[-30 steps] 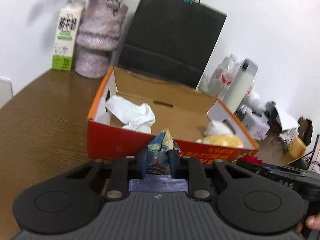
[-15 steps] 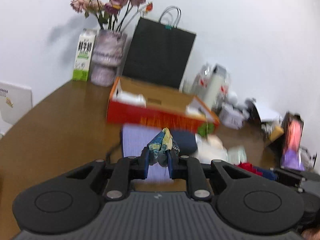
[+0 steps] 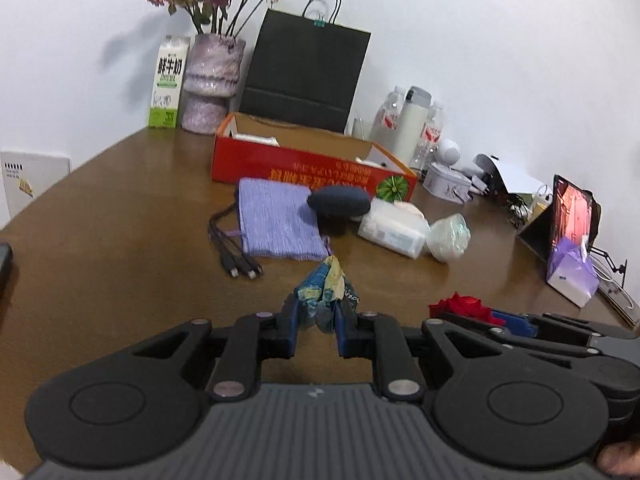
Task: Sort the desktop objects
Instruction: 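Lower wrapper and red flower into the red box and open both tools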
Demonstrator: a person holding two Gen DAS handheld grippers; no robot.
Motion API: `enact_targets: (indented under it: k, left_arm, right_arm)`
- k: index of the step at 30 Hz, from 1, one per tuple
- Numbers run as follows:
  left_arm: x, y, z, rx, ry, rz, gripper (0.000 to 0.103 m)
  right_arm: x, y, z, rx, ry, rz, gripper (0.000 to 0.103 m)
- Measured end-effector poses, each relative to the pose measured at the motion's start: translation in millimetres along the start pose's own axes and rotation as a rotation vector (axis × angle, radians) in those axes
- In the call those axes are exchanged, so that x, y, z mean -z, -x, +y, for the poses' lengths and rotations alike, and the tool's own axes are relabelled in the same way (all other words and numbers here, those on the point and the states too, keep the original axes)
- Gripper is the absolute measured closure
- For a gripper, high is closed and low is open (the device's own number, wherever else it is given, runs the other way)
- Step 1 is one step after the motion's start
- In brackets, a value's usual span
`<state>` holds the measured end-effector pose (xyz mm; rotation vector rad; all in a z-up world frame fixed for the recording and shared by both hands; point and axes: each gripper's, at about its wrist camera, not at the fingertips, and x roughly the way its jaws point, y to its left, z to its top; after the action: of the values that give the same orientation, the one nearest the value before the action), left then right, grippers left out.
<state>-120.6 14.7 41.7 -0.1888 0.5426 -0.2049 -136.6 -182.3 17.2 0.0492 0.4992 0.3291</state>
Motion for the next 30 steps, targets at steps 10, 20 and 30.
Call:
enact_targets:
  k: [10,20,30]
  left_arm:
    - [-166.8,-84.3,25.1,0.021,-0.036,-0.091,0.085]
    - [-278.4,-337.8,49.7,-0.171,-0.222,0.152,0.085]
    - [-274.4,-410.2,79.5,-0.177,-0.187,0.318,0.040]
  right_arm:
    - [-151.6,-40.5,-55.2,-0.025,0.023,-0.114,0.071]
    - [-293.7,-299.7,-132.2,0.105,0.061,0.148,0.071]
    - [-277.4,-429.9,-160.1,0.273,0.121,0.352,0.050]
